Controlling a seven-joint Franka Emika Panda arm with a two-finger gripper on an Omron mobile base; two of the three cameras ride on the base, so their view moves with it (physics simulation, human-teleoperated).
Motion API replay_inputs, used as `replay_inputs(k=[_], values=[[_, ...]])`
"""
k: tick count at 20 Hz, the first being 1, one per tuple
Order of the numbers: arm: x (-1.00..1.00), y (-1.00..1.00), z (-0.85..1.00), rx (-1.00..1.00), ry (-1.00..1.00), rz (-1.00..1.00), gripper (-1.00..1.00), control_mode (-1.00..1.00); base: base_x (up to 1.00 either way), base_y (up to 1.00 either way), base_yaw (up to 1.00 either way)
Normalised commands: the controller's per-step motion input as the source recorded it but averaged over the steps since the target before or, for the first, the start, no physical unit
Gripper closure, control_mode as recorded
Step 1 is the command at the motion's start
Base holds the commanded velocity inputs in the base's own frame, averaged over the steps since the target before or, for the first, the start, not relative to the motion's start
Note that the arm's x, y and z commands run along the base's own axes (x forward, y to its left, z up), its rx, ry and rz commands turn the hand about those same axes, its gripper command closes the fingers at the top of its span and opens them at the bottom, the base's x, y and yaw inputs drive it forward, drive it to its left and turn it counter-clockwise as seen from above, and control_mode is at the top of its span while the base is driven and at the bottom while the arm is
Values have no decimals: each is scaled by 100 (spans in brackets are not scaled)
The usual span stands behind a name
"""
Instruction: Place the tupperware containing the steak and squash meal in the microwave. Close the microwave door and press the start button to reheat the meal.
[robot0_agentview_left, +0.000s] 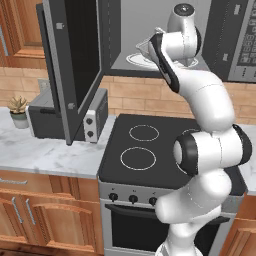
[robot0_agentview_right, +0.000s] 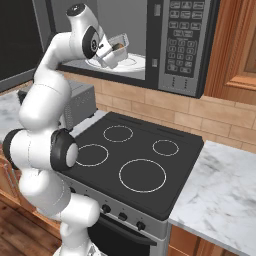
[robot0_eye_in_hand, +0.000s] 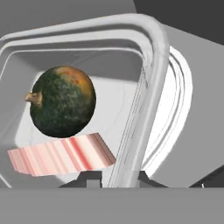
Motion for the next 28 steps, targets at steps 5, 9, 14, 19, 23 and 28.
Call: replay_inputs(k=[5,9,14,19,23,28], values=[[62,-8,-15,0,0,-1,100,-100,0,0,0],[54,-13,-30,0,0,0,100,-100,0,0,0],[32,-2,-42,0,-2,0,-100,-100,0,0,0],[-11,0,-51,0,-15,0,-100,-100,0,0,0],[-73,1,-35,-1,-26,0,-100,-100,0,0,0],[-78,4,-7,-3,-30,0,-100,-100,0,0,0]])
